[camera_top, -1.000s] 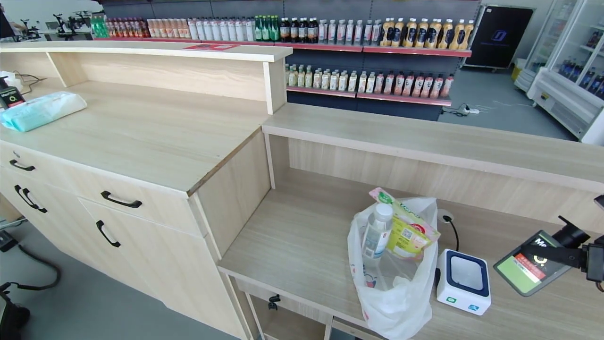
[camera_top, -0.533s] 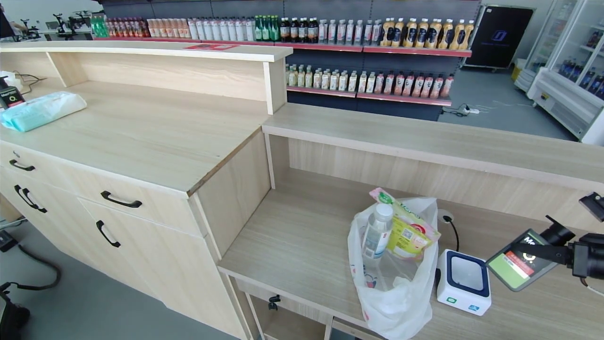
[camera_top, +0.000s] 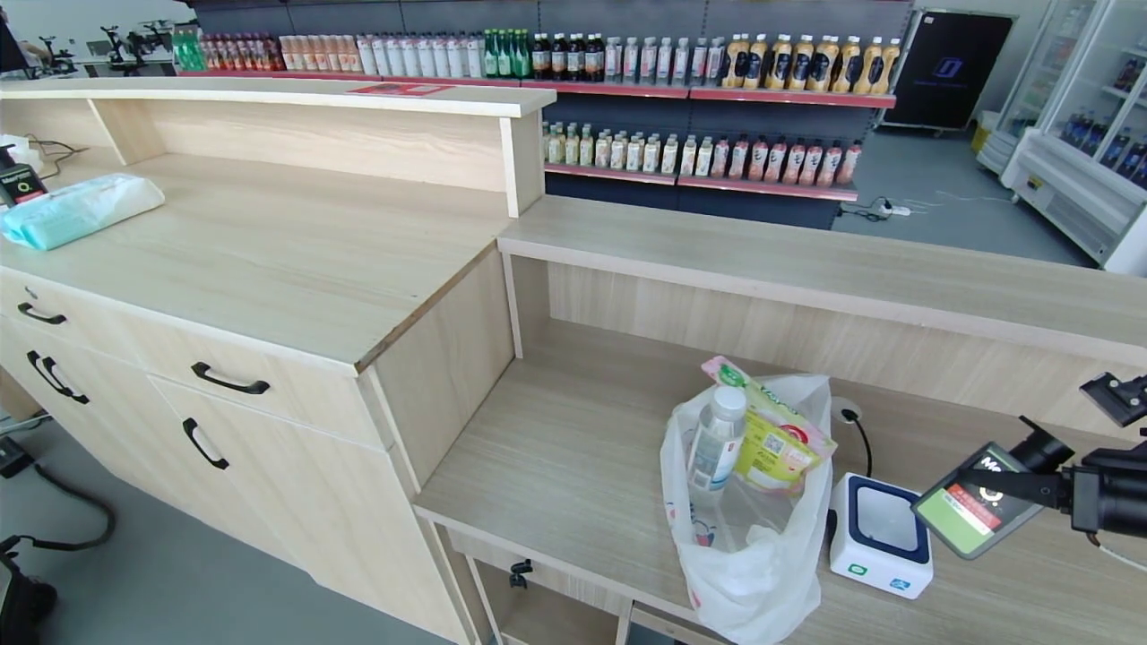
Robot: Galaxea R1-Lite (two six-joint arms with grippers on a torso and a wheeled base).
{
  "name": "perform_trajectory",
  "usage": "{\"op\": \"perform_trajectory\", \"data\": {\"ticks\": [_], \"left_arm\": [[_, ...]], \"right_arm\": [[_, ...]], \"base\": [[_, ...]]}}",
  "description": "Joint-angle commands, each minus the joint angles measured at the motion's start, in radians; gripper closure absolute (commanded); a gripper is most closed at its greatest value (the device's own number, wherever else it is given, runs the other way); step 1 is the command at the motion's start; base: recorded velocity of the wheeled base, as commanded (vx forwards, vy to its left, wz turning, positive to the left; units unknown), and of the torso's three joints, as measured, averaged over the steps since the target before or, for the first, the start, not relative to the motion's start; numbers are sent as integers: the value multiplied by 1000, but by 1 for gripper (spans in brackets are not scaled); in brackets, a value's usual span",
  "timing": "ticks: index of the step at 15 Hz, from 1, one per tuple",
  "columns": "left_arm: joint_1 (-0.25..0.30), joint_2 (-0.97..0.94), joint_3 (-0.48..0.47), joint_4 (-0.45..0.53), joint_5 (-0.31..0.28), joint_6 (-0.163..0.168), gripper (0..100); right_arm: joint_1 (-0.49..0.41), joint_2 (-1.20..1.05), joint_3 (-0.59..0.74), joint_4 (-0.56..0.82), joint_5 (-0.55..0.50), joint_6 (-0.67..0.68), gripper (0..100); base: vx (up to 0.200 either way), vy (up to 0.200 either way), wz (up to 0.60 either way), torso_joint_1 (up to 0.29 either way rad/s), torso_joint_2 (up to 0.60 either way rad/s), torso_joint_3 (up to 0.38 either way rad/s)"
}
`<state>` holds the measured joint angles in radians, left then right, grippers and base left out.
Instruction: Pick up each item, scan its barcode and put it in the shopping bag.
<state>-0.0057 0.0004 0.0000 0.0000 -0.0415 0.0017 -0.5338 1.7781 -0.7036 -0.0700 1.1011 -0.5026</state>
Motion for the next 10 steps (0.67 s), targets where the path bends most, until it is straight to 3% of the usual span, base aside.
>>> {"op": "perform_trajectory", "data": {"ticks": [1,10], "left_arm": [[0,1,0,0,0,0,0],[0,1,0,0,0,0,0]], "right_arm": [[-2,3,1,-1,-3,-2,100],[28,26,6,-8,0,-19,100]], "base": [[0,0,0,0,0,0],[0,0,0,0,0,0]]}}
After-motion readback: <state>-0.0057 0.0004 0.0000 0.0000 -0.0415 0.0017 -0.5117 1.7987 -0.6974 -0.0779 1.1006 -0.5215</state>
